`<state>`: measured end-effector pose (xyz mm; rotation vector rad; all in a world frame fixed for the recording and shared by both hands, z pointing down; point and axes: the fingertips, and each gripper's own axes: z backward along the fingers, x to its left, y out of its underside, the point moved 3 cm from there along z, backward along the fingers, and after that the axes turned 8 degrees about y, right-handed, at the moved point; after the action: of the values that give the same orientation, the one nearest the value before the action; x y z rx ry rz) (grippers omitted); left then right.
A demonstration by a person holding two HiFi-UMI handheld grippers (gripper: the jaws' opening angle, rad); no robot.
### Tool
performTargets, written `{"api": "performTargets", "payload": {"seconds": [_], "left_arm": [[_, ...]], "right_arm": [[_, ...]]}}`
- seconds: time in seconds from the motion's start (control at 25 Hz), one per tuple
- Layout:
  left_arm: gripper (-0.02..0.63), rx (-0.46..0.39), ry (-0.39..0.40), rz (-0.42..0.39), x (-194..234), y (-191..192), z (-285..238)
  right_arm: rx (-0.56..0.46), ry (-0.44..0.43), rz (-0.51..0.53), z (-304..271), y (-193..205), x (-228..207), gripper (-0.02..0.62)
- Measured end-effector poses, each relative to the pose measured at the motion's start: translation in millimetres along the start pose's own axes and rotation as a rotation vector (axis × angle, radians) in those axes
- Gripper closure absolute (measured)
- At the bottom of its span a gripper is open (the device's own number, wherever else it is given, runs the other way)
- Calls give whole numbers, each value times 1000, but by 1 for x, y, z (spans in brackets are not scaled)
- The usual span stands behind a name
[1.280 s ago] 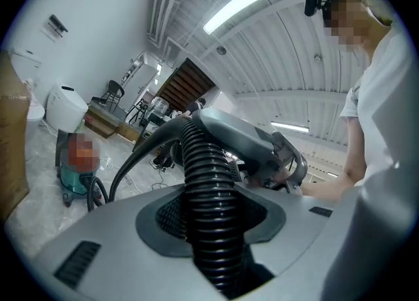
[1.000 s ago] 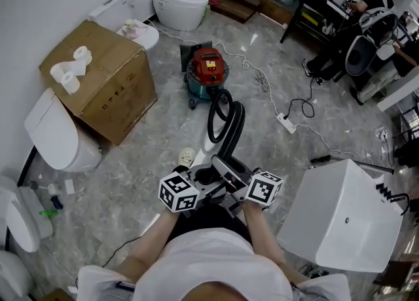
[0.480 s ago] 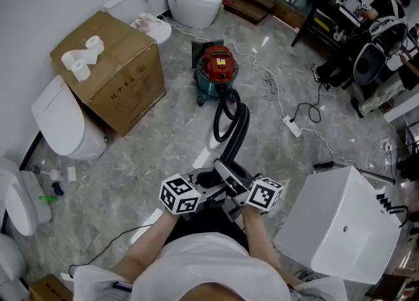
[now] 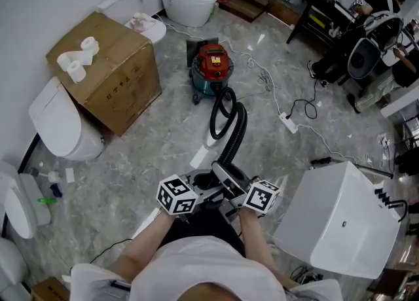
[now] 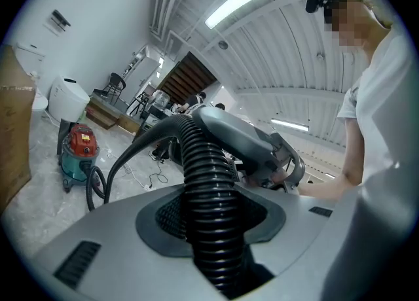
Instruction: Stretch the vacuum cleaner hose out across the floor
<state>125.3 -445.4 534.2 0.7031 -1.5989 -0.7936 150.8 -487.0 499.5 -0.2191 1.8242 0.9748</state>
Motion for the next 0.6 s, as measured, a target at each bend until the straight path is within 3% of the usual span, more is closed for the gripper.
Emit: {"api": "performTargets", "payload": {"seconds": [0.6], "left_arm": [[443,5,41,-19,-88,51,49]], "right_arm": [[-56,6,9,55,81,59,388]]}}
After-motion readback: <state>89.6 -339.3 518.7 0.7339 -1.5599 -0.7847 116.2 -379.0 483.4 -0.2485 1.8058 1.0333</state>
